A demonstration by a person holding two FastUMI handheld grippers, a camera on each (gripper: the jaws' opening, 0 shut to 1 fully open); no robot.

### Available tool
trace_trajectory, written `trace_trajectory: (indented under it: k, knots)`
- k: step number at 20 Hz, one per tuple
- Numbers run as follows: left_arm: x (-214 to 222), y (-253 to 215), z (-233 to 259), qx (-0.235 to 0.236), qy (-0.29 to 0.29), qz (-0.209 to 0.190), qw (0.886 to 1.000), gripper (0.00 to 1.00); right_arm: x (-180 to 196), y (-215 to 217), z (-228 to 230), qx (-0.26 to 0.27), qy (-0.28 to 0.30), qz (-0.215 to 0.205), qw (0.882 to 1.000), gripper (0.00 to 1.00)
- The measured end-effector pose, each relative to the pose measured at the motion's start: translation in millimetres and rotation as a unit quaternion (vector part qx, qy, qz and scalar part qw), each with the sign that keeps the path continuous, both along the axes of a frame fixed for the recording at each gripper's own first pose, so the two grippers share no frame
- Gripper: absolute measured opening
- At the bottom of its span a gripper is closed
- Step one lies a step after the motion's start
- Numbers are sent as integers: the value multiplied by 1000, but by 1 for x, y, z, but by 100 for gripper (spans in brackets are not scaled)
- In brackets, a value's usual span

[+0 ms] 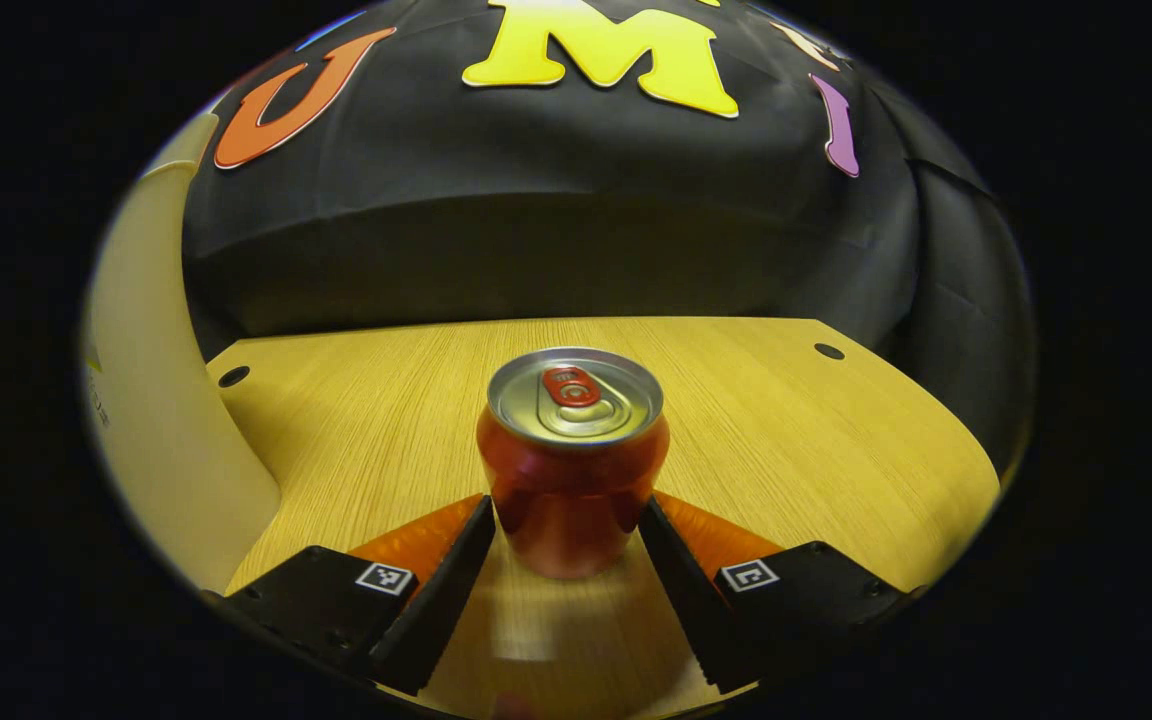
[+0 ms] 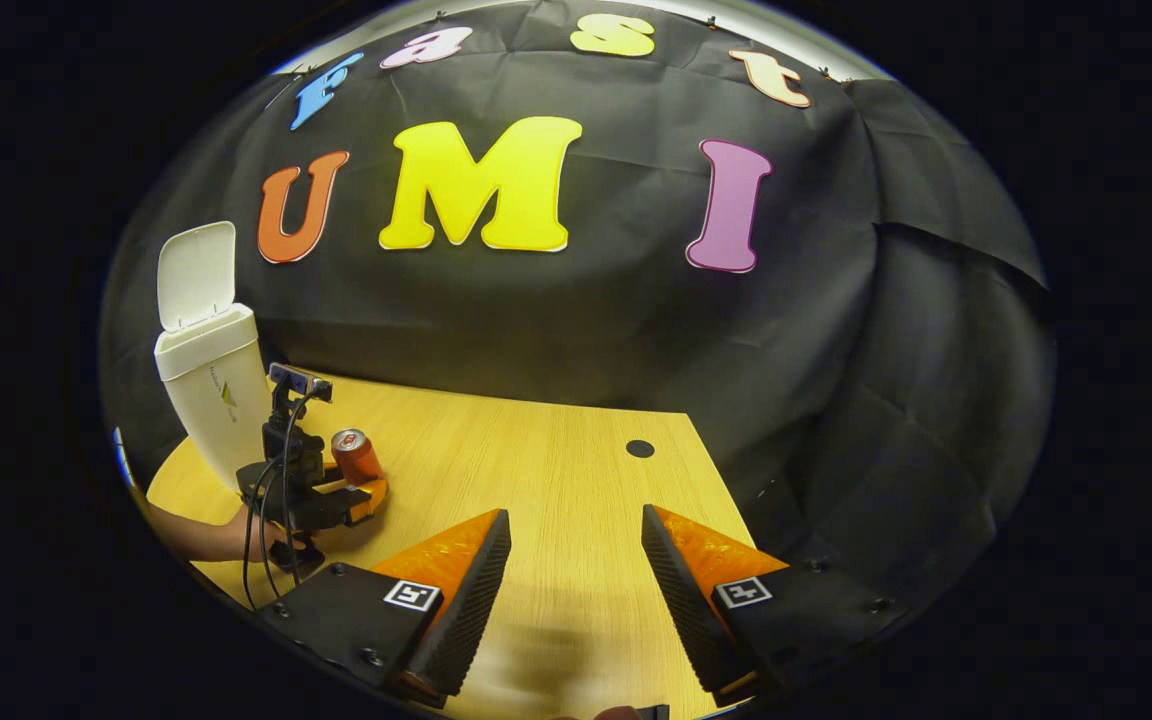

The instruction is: Press the lid of the desktop garbage bin to open it, pick up the crumpled paper on the desktop and throw it into the bin, then pick up the pop can on the desktop and drop it into the bin, and finally close the garbage bin lid.

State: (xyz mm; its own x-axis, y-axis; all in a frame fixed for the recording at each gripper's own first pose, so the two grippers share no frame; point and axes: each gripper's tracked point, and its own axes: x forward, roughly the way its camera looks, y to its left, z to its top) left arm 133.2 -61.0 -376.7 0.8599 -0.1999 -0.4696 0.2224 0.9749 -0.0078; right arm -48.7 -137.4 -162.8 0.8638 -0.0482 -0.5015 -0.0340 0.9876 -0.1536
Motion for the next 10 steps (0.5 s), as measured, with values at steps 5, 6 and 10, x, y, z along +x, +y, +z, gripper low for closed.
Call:
trace_trajectory:
  k: [5, 6, 10]
  knots:
    - [-4, 4, 12, -15, 2, 0, 1000, 87, -5, 12, 6, -1, -5, 13, 1000, 84]
    - [-6, 4, 22, -22, -1, 1, 1000, 87, -7, 15, 8, 1, -8, 15, 1000, 84]
    - [-9, 9, 85, -38, -32, 5, 999, 86, -11, 33, 9, 17, -17, 29, 999, 84]
